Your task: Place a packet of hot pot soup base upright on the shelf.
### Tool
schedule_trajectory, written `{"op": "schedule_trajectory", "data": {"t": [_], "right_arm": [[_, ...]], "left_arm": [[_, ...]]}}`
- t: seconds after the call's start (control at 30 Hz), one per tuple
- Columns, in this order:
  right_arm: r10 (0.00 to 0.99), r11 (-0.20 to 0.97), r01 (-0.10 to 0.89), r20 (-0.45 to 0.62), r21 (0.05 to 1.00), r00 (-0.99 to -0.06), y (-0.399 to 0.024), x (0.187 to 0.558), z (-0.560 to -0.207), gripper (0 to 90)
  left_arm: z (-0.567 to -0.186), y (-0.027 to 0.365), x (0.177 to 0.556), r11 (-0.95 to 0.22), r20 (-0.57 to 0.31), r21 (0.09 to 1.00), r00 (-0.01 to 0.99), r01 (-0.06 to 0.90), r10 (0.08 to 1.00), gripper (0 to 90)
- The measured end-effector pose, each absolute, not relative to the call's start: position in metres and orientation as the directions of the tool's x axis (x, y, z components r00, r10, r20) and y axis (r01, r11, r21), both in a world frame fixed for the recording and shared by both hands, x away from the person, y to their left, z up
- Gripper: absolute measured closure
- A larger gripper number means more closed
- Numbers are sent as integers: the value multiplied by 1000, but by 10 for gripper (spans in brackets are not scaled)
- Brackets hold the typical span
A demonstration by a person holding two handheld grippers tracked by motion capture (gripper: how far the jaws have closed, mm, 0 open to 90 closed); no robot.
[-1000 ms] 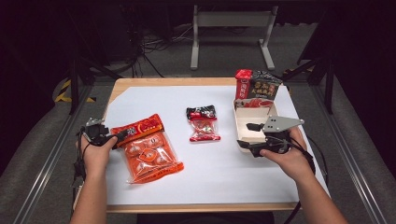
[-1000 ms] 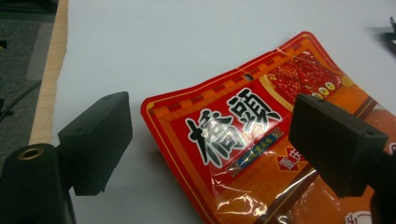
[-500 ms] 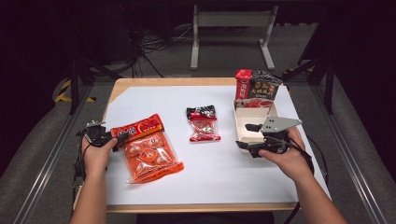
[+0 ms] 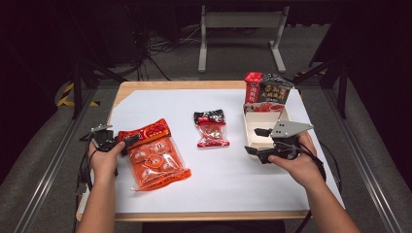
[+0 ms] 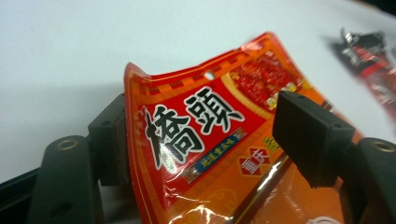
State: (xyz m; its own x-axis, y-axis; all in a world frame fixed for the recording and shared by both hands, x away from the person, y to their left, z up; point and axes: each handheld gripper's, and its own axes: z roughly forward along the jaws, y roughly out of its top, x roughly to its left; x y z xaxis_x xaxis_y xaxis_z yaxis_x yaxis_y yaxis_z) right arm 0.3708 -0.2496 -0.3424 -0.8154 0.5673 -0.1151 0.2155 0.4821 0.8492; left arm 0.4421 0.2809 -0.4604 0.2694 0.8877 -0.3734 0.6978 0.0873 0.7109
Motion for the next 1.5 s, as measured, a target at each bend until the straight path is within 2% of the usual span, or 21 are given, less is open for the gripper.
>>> {"op": "schedule_trajectory", "data": {"t": [0.17,0.33,0.43,0.53,0.63,0.87,0.97,1.1,1.2,1.5], "right_arm": [[564,486,217,-115,846,-818,-248,371,-344,311],[562,489,219,-113,845,-819,-247,371,-344,310],[561,491,218,-114,844,-820,-247,371,-344,309],[562,489,220,-112,844,-819,-247,371,-344,309],[567,488,226,-109,843,-817,-248,371,-345,310],[567,489,226,-110,843,-816,-248,371,-345,329],[564,496,232,-108,837,-819,-248,371,-345,368],[558,498,244,-93,832,-824,-249,372,-345,492],[557,505,249,-91,827,-826,-250,373,-345,548],[549,515,253,-89,819,-831,-251,371,-343,629]], "left_arm": [[-460,282,441,81,-357,719,266,690,896,465],[-460,281,443,77,-339,708,242,702,909,569],[-461,282,444,100,-353,698,219,709,910,714],[-461,282,444,93,-352,702,230,706,907,806],[-460,281,444,74,-337,705,241,706,910,832],[-458,283,441,90,-363,720,263,688,894,890],[-455,282,440,87,-355,739,276,668,894,898],[-450,282,437,80,-345,760,296,645,891,900],[-444,282,435,90,-355,775,314,625,881,900],[-434,282,429,112,-373,796,335,595,865,900]]}}
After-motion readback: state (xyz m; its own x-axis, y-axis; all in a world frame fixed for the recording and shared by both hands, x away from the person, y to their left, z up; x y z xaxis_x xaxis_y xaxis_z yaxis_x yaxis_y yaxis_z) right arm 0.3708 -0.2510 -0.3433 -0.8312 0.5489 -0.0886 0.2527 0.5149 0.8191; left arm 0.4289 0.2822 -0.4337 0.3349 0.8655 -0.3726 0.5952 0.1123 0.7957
